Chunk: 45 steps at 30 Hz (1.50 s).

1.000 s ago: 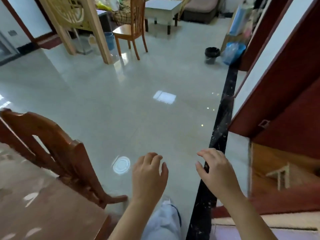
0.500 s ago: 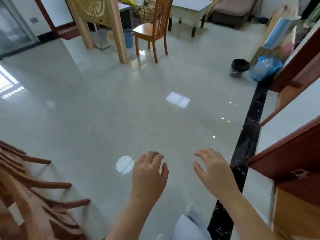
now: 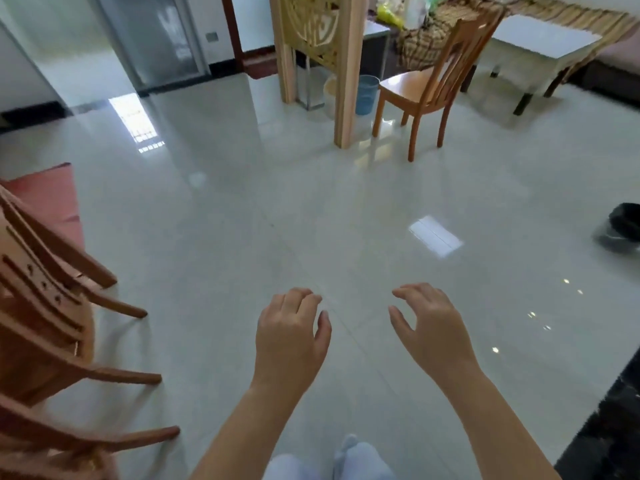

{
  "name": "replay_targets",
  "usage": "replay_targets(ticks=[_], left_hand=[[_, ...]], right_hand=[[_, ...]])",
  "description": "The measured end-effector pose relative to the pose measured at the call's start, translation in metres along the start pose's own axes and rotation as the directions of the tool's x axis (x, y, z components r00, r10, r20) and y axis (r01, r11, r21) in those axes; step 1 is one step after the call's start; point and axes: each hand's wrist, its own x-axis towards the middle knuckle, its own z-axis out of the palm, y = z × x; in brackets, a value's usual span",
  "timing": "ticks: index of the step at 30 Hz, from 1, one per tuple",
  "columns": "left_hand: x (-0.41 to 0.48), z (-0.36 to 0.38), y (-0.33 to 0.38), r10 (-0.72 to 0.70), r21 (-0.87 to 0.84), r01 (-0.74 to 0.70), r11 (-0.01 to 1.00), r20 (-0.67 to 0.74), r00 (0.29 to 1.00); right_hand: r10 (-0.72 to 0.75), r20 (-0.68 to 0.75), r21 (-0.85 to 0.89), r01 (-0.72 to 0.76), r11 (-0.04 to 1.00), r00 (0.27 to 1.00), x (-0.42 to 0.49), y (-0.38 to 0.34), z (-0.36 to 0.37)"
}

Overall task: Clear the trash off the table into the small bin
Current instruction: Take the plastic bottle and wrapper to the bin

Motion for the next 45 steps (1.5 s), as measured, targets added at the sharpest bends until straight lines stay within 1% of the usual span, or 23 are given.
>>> replay_targets(ticks=[4, 8, 11, 14, 18, 21, 23, 28, 32, 35, 41, 45], left_hand=[[0.048, -0.006, -0.043, -0.151, 0.087, 0.157, 0.984, -0.069, 0.986], [0.086, -0.014, -0.104, -0.313, 0.144, 0.327, 0.934, -0.112, 0.943], [0.124, -0.019, -0.157, -0.398, 0.148, 0.422, 0.894, -0.167, 0.902], [0.170, -0.035, -0.214, -0.441, 0.145, 0.475, 0.868, -0.214, 0.871], [0.226, -0.069, -0.287, -0.447, 0.148, 0.504, 0.851, -0.299, 0.843], [0.264, -0.089, -0.338, -0.475, 0.159, 0.543, 0.825, -0.325, 0.818], [0.281, -0.098, -0.366, -0.512, 0.165, 0.586, 0.794, -0.340, 0.789], [0.310, -0.105, -0.429, -0.610, 0.176, 0.682, 0.710, -0.330, 0.720], [0.360, -0.111, -0.493, -0.638, 0.197, 0.727, 0.657, -0.368, 0.676], [0.415, -0.119, -0.542, -0.628, 0.213, 0.737, 0.642, -0.406, 0.664], [0.538, -0.145, -0.630, -0.589, 0.195, 0.737, 0.647, -0.485, 0.646], [0.584, -0.164, -0.684, -0.609, 0.172, 0.765, 0.621, -0.509, 0.608]], right_hand=[[-0.101, 0.083, 0.032, 0.099, 0.995, 0.991, 0.080, -0.020, 0.029], [-0.253, 0.175, 0.082, 0.242, 0.967, 0.952, 0.153, -0.063, 0.078], [-0.328, 0.205, 0.113, 0.311, 0.944, 0.922, 0.210, -0.103, 0.116], [-0.385, 0.239, 0.116, 0.367, 0.923, 0.891, 0.269, -0.151, 0.154], [-0.491, 0.268, 0.173, 0.460, 0.871, 0.829, 0.341, -0.236, 0.200], [-0.570, 0.271, 0.236, 0.521, 0.821, 0.776, 0.385, -0.300, 0.237], [-0.590, 0.285, 0.269, 0.528, 0.806, 0.756, 0.409, -0.328, 0.259], [-0.622, 0.386, 0.294, 0.548, 0.783, 0.682, 0.467, -0.372, 0.316], [-0.646, 0.381, 0.319, 0.562, 0.763, 0.661, 0.537, -0.411, 0.366], [-0.679, 0.372, 0.339, 0.589, 0.734, 0.633, 0.599, -0.447, 0.401], [-0.735, 0.356, 0.354, 0.645, 0.678, 0.577, 0.727, -0.520, 0.451], [-0.730, 0.365, 0.349, 0.642, 0.682, 0.577, 0.793, -0.567, 0.490]])
